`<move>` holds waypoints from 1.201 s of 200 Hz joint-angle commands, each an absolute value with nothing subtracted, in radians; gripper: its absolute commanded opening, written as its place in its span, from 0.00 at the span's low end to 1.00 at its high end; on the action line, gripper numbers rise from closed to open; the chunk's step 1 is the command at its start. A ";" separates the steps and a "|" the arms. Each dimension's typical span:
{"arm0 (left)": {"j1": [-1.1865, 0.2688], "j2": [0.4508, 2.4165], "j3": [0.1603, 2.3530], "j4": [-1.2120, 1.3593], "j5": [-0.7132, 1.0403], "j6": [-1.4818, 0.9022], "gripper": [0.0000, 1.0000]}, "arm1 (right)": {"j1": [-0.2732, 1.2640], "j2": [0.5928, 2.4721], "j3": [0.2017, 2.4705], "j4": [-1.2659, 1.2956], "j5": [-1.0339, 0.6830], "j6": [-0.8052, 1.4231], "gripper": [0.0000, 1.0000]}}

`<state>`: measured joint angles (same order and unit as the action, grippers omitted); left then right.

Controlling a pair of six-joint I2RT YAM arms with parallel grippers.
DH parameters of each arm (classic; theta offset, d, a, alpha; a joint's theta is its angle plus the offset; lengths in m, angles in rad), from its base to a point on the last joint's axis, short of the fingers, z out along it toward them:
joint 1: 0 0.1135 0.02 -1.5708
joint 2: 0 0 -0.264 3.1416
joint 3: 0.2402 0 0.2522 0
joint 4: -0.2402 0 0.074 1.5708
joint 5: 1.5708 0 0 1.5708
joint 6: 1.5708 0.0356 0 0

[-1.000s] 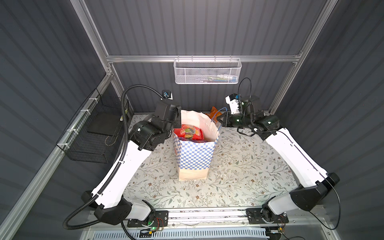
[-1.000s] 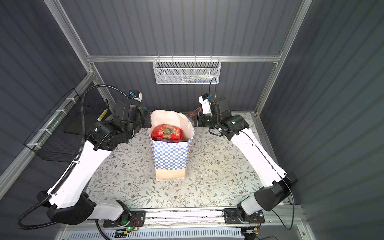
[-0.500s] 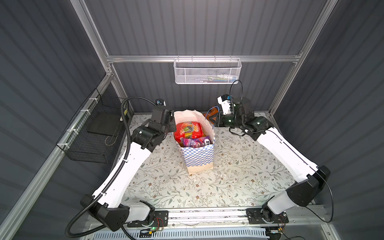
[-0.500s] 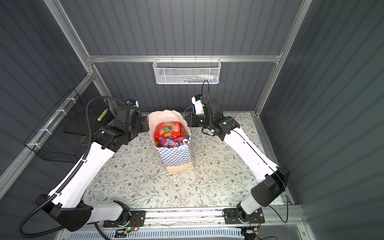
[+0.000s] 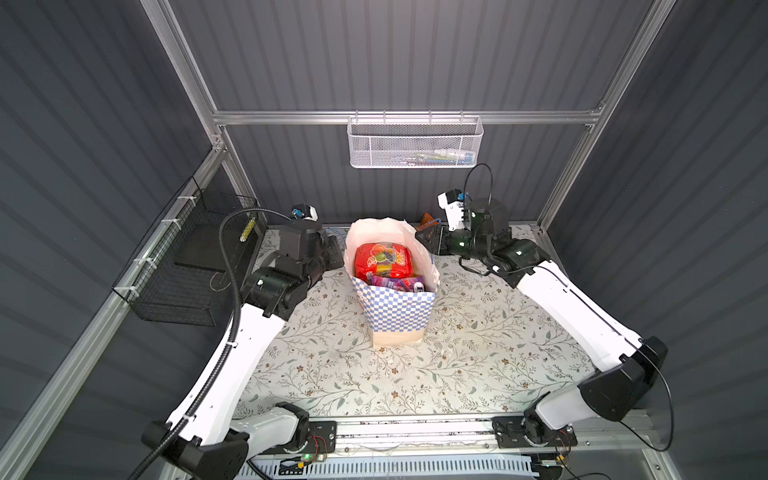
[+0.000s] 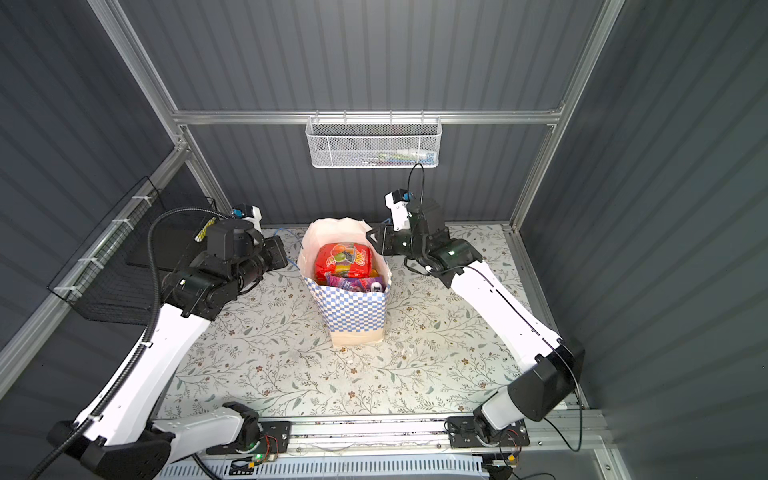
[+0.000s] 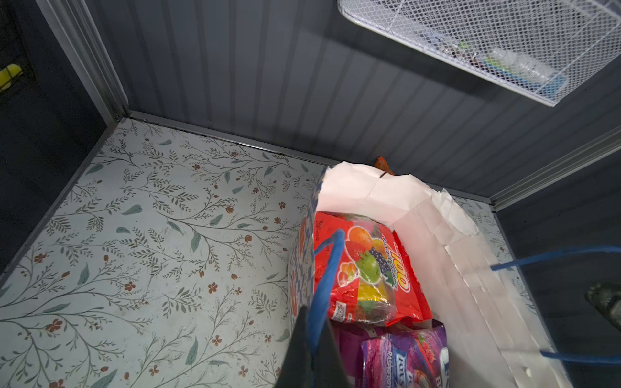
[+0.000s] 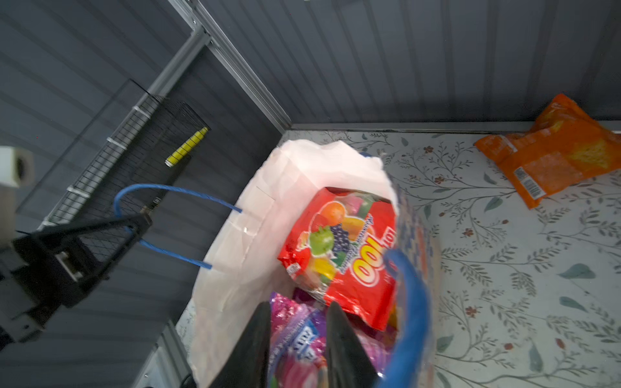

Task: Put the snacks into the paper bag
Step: 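Move the right gripper to the orange chip pouch beyond the paper bag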

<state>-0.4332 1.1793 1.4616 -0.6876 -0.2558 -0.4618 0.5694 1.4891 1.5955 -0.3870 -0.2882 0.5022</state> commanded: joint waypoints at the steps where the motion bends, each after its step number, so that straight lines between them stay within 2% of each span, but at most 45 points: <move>1: -0.429 1.159 1.461 -0.615 -0.263 -0.491 0.00 | 0.570 1.413 1.675 -0.383 -0.290 0.478 0.60; 31: -0.428 1.135 1.424 -0.615 -0.265 -0.503 0.00 | 0.556 1.303 1.708 -0.465 -0.202 0.440 0.88; 49: -0.429 1.103 1.393 -0.614 -0.295 -0.503 0.00 | 0.497 1.229 1.677 -0.489 -0.177 0.457 0.97; 61: -0.429 1.092 1.388 -0.627 -0.320 -0.504 0.00 | 0.429 1.173 1.626 -0.471 -0.183 0.493 0.99; 91: -0.429 1.061 1.375 -0.644 -0.321 -0.516 0.00 | 0.261 1.061 1.466 -0.396 -0.224 0.593 0.99; 125: -0.429 1.022 1.351 -0.663 -0.323 -0.522 0.00 | 0.156 1.111 1.310 -0.289 -0.326 0.725 0.99; 154: -0.429 1.018 1.348 -0.696 -0.263 -0.517 0.00 | 0.132 1.236 1.134 -0.113 -0.403 0.845 0.99; 180: -0.429 1.021 1.358 -0.732 -0.201 -0.506 0.00 | 0.129 1.402 1.076 0.020 -0.432 0.941 0.99; 240: -0.429 1.032 1.388 -0.784 -0.101 -0.469 0.00 | 0.148 1.877 1.267 0.253 -0.581 1.150 0.94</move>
